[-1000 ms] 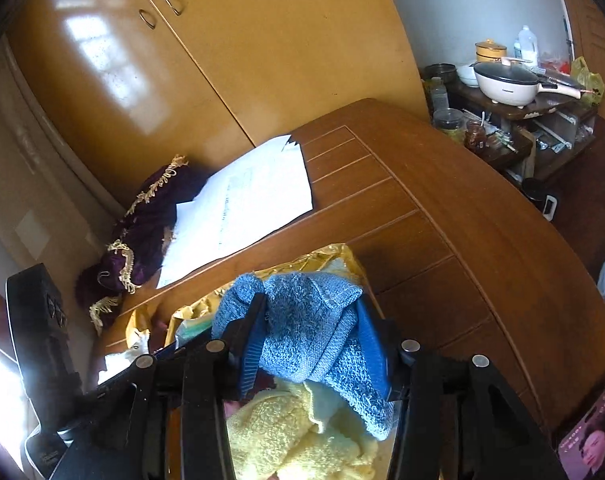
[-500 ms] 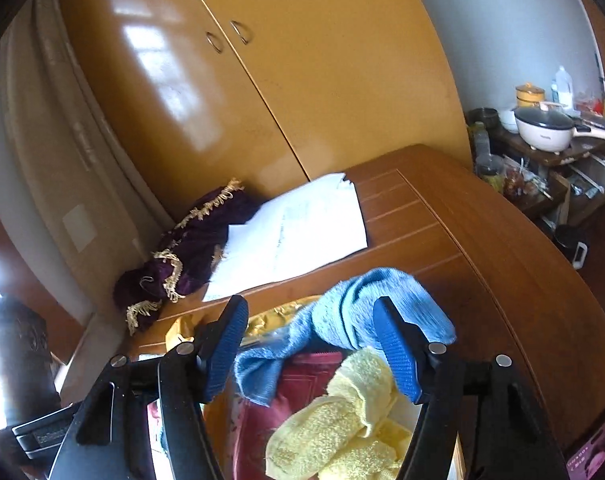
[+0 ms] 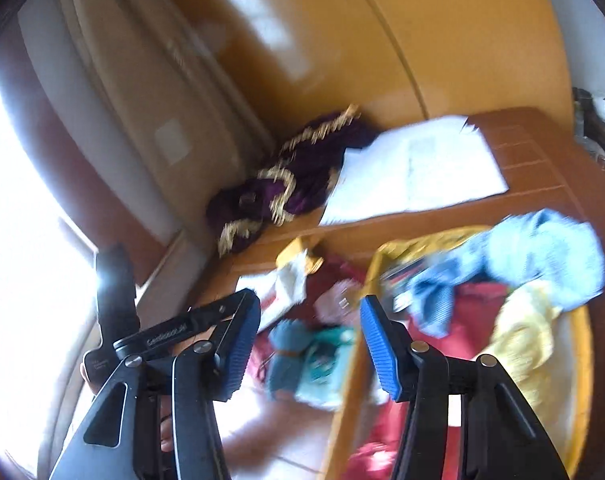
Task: Organize soft objects
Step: 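Open both tools to release the items in the box, withdraw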
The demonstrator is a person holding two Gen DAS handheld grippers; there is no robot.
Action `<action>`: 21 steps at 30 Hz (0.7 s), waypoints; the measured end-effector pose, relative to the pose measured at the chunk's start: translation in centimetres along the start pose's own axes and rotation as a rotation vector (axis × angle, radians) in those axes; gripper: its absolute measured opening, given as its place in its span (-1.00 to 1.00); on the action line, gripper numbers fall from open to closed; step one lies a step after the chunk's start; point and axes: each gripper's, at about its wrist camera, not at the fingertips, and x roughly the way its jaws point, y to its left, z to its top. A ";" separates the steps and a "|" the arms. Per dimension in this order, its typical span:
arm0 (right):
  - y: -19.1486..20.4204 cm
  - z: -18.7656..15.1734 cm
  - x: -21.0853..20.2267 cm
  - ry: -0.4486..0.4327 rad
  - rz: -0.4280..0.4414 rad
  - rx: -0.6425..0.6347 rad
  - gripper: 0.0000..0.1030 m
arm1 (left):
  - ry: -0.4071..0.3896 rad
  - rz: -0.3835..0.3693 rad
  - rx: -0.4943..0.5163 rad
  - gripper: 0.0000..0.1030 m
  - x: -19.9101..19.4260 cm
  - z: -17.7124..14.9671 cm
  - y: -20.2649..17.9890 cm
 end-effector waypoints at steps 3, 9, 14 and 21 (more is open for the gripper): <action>2.5 0.0 3.0 0.084 -0.048 -0.008 0.04 | -0.044 -0.017 -0.031 0.40 -1.3 0.3 0.9; 2.9 -0.3 7.1 0.166 -0.071 0.047 0.05 | -0.122 -0.062 -0.115 0.40 -3.5 1.1 2.8; 3.9 -1.6 8.8 0.219 -0.099 0.001 0.05 | -0.103 -0.078 -0.199 0.40 -3.2 1.4 4.4; 6.0 -3.8 11.1 0.276 -0.263 -0.153 -0.12 | -0.089 -0.087 -0.187 0.40 -3.1 1.3 4.1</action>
